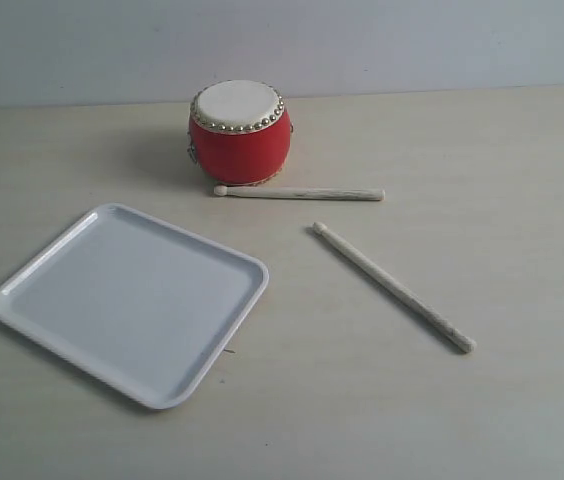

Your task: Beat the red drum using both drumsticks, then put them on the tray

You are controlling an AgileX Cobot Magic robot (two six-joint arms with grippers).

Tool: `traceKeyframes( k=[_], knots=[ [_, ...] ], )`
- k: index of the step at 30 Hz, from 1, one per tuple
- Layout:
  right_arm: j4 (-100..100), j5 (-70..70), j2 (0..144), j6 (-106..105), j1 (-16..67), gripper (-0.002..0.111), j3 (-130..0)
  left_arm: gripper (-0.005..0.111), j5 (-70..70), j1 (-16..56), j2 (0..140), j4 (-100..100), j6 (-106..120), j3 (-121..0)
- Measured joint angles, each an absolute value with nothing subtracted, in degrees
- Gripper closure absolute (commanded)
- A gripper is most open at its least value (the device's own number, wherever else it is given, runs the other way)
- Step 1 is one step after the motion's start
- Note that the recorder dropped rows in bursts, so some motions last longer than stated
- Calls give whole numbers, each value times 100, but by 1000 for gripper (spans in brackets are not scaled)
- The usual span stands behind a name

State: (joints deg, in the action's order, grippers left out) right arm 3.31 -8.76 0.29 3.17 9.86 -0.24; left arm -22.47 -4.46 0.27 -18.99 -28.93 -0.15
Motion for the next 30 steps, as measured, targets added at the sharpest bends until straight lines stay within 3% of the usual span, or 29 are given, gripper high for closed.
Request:
traceKeyframes(
  k=[6,11,23,30],
  knots=[
    [939,-2711,29,1121,986,108,-44,107,-2247,-446,27,-1899,-2893,-15],
    [1037,-2777,637,978,986,108,-965,107,-2247,-446,27,-1899,-2893,-15],
    [751,-936,4918,691,986,108,-4466,107,-2247,-446,27,-1899,-2893,-15],
    [158,1764,8213,-1016,986,108,-7303,107,-2247,-446,27,-1899,-2893,-15]
  ],
)
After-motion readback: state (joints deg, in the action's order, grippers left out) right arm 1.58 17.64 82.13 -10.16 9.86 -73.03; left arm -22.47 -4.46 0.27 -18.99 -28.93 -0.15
